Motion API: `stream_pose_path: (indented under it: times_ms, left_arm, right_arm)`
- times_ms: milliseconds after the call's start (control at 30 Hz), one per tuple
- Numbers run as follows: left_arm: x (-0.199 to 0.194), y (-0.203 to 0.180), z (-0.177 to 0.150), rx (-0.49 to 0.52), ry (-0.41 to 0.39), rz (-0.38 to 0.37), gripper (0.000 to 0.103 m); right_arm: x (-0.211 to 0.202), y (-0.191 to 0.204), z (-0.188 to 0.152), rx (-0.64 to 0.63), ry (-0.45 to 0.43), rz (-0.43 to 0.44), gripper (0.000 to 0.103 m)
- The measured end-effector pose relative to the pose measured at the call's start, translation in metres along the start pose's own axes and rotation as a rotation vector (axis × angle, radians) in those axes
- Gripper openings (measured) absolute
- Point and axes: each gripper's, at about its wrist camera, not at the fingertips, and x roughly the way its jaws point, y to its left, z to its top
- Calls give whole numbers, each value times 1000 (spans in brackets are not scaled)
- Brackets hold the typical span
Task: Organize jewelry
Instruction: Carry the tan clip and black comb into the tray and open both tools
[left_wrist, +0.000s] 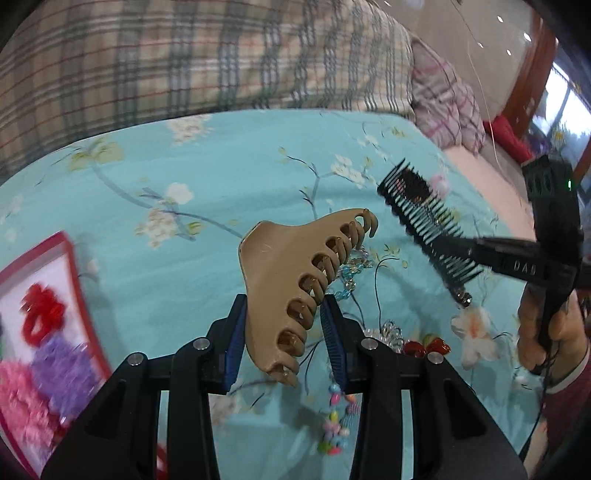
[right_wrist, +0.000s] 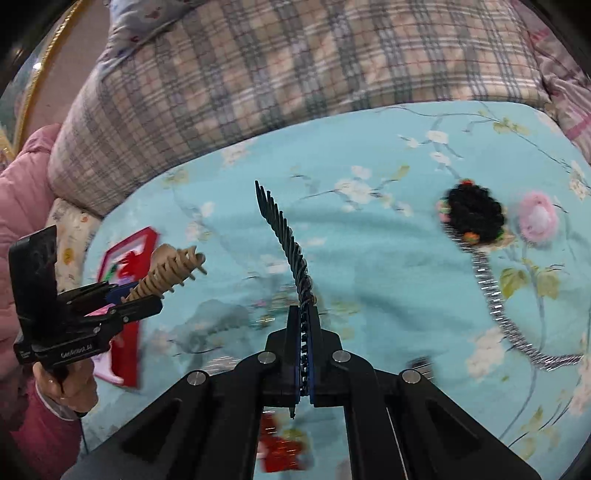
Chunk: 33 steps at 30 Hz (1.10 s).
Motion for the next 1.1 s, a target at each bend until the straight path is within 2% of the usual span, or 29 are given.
stream_pose_path:
  times_ms: [333, 700, 900, 1100]
  left_arm:
    - [-68, 53, -42, -150, -76, 55, 37]
    - [-123, 126, -98, -314, -136, 166, 37]
    - [-136, 163, -118, -390, -154, 231, 37]
    - [-137, 191, -124, -434, -161, 285, 37]
  right_arm:
    - [13, 78, -12, -50, 30, 124, 2]
    - [52, 165, -26, -90, 93, 253, 2]
    - [75, 201, -25, -93, 112, 283, 2]
    - [100, 238, -19, -130, 110, 258, 2]
